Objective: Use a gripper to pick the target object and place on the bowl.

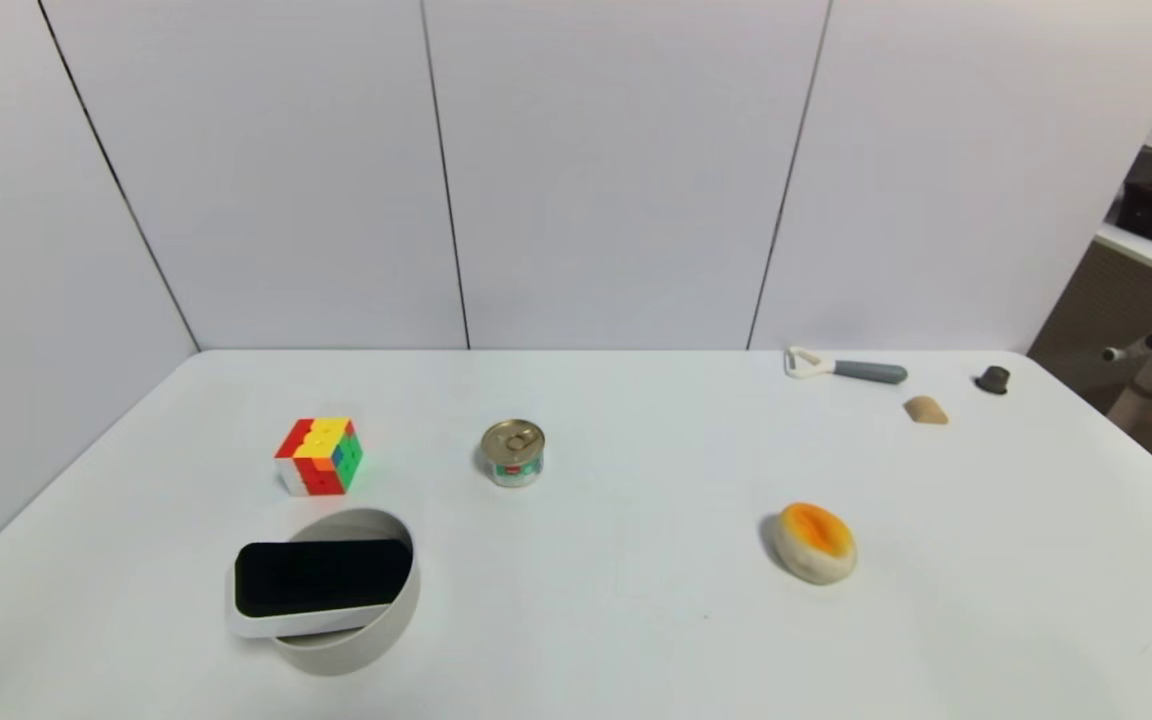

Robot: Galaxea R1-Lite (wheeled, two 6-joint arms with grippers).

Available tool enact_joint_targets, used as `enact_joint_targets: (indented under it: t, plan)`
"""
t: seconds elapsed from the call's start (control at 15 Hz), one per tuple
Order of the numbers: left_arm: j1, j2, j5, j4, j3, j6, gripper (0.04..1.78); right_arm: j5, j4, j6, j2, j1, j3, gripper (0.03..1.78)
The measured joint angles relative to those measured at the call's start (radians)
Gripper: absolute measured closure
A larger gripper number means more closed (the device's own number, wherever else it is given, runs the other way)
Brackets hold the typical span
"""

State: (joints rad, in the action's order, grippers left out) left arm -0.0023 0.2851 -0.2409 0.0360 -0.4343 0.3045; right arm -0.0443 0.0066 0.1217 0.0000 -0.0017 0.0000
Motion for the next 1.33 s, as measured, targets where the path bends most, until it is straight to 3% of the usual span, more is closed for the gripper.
enact_joint_targets:
  t: [0.27,0.53,0.67,1.07,1.33]
  plan:
    - [-0.008,-0.195,0.017,-0.016,0.222,-0.097,0.13,0.000,0.000,0.000,0.000,0.000,0.000,0.04]
    - [-0.007,-0.269,0.144,-0.104,0.399,-0.111,0.13,0.000,0.000,0.000,0.000,0.000,0.000,0.04]
    - [-0.007,-0.281,0.191,-0.074,0.425,-0.113,0.13,0.000,-0.001,0.000,0.000,0.000,0.000,0.04]
    - [-0.007,-0.286,0.191,-0.024,0.430,-0.123,0.13,0.000,0.000,0.000,0.000,0.000,0.000,0.04]
    - [-0.007,-0.287,0.206,-0.024,0.433,-0.248,0.13,0.000,0.000,0.000,0.000,0.000,0.000,0.04]
